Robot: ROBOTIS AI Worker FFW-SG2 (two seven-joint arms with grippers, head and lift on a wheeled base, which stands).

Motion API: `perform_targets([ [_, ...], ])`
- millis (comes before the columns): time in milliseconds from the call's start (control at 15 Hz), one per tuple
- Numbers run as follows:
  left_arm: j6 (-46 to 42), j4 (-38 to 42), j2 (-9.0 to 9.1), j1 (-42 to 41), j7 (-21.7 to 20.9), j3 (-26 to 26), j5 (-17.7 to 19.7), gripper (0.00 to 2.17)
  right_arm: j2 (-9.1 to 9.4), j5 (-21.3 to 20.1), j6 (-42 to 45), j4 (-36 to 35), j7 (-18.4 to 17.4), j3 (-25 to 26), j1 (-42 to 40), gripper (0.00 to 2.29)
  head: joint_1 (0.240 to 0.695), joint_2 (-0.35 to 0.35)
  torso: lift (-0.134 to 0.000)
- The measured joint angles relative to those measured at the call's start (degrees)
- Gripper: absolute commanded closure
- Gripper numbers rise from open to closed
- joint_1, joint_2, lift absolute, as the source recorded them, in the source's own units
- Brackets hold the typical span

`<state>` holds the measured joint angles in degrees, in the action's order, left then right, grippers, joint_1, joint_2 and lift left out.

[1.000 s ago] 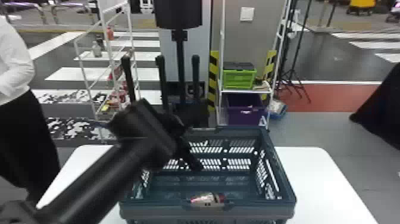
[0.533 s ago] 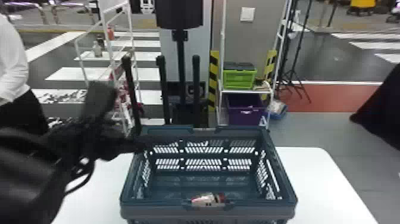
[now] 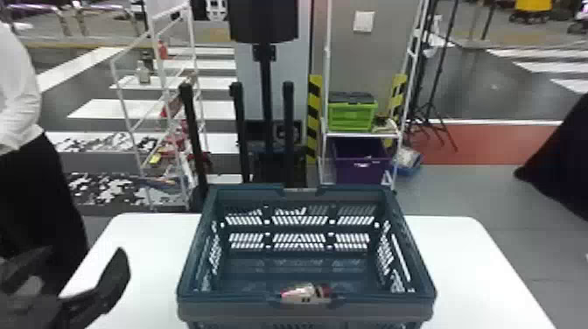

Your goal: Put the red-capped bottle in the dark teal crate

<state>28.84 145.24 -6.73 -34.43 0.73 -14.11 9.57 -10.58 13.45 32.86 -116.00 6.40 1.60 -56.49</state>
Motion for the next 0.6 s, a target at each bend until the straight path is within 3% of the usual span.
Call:
perform_targets([
  [200, -24.25, -8.06, 3.38, -9.84, -1.62, 1.43, 2.23, 0.04, -0.3, 0.0, -0.25, 0.04, 0.0, -0.15, 0.24, 0.15, 0.499, 0.0, 0.0],
  [333, -35.84, -14.62, 5.35, -13.28, -1.85, 3.08, 2.13, 0.04, -0.32, 0.0, -0.48, 0.04, 0.0, -0.15, 0.39, 0.15, 0.499, 0.0, 0.0],
  [600, -46.28, -22.98, 6.64, -16.99, 0.14, 6.21, -2.97, 0.04, -0.48, 0.0, -0.46, 0.24, 0.02, -0.13, 0.42, 0.15, 0.499, 0.0, 0.0],
])
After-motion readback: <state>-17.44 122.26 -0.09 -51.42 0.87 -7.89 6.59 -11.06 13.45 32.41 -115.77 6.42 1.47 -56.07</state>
